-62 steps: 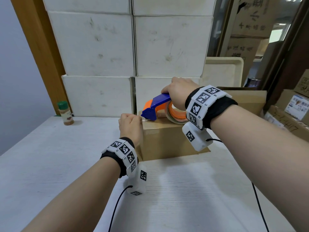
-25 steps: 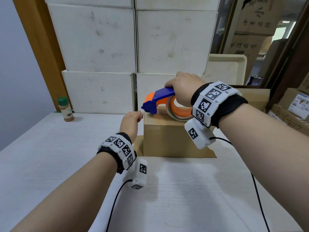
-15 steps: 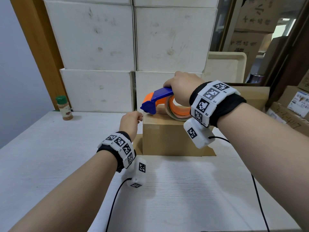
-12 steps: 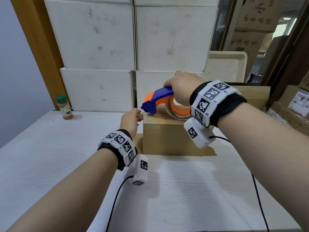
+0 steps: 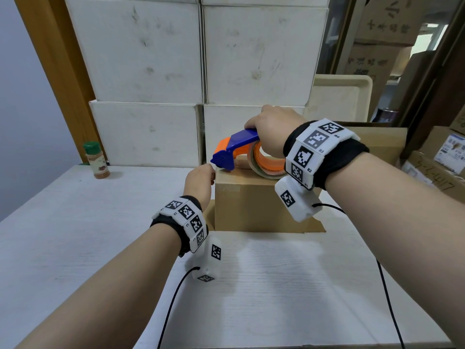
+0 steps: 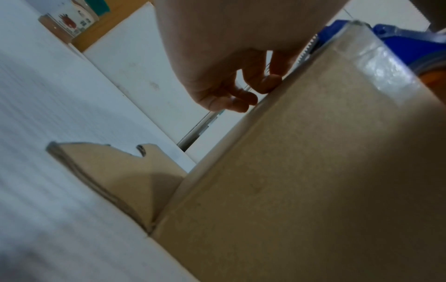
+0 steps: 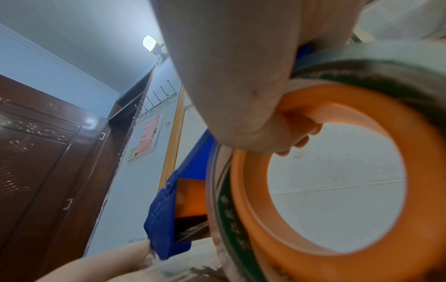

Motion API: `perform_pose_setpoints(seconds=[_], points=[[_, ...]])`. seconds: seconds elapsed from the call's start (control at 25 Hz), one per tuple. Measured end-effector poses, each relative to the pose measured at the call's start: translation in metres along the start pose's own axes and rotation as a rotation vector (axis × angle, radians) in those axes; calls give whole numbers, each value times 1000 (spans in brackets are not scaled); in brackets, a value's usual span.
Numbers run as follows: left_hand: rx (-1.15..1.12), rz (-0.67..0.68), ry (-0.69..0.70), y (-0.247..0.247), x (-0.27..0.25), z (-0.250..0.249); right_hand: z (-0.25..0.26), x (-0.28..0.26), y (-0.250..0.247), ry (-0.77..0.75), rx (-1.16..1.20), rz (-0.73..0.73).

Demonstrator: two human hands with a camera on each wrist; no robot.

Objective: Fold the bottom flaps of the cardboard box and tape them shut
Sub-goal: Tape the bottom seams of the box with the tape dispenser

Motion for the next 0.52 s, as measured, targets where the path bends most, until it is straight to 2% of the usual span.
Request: perform_pose_setpoints(seconds=[0.32,0.52], points=[[79,11,10,-1,-2,4,0,2,2,-3,15,-7],[10,35,-22,0,-1,16,0,2,1,3,13,14]])
Point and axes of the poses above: each hand's wrist, its own x-axis towards the middle knuckle, its own y-axis out of the palm, z = x × y, the point moved 8 cm from there along x, towards the middle knuckle, and after that the axes turned 5 degrees about -x, right-handed, at the moved point
